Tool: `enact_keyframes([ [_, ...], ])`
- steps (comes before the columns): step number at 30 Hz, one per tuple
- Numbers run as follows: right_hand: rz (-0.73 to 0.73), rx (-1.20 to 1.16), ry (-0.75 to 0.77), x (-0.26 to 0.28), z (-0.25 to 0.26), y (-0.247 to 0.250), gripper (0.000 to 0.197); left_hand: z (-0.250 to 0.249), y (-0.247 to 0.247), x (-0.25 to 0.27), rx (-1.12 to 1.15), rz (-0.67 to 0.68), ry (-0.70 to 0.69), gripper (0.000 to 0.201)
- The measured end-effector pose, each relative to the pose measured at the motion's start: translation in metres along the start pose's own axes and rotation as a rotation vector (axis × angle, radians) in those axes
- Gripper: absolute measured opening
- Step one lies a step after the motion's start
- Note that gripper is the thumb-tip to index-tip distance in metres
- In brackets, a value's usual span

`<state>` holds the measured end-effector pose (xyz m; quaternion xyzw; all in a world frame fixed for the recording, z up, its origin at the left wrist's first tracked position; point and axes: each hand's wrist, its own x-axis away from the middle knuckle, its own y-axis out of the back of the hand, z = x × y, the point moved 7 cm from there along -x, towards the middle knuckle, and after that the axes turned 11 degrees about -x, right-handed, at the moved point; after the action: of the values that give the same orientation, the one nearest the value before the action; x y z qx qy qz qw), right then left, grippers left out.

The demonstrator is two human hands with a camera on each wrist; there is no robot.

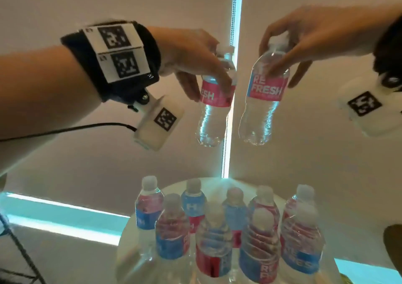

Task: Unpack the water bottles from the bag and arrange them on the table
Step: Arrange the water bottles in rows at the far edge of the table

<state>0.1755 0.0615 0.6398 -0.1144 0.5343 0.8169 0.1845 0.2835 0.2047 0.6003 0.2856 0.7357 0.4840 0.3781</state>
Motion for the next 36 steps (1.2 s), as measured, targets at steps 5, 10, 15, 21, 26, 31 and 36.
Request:
enact_keyframes([
  [5,0.122,0.053,-0.126,-0.060,-0.014,-0.094,0.042,0.069,-0.058,-0.060,-0.052,0.115,0.047,0.064],
  [10,0.258,0.043,-0.250,-0.111,-0.057,-0.172,0.040,0.126,-0.129,-0.109,-0.020,0.272,0.066,0.076],
  [15,0.309,0.037,-0.349,-0.141,-0.098,-0.225,0.039,0.162,-0.183,-0.140,0.029,0.386,0.097,0.063],
  [21,0.342,0.041,-0.398,-0.158,-0.138,-0.270,0.048,0.187,-0.224,-0.160,0.044,0.486,0.139,0.025],
  [26,0.371,0.069,-0.408,-0.164,-0.153,-0.286,0.048,0.194,-0.243,-0.168,0.069,0.534,0.111,0.065],
  [31,0.365,0.075,-0.398,-0.172,-0.162,-0.289,0.051,0.196,-0.242,-0.170,0.098,0.464,0.080,0.045],
  [36,0.365,0.066,-0.398,-0.175,-0.170,-0.290,0.046,0.200,-0.251,-0.167,0.089,0.520,0.095,0.051],
])
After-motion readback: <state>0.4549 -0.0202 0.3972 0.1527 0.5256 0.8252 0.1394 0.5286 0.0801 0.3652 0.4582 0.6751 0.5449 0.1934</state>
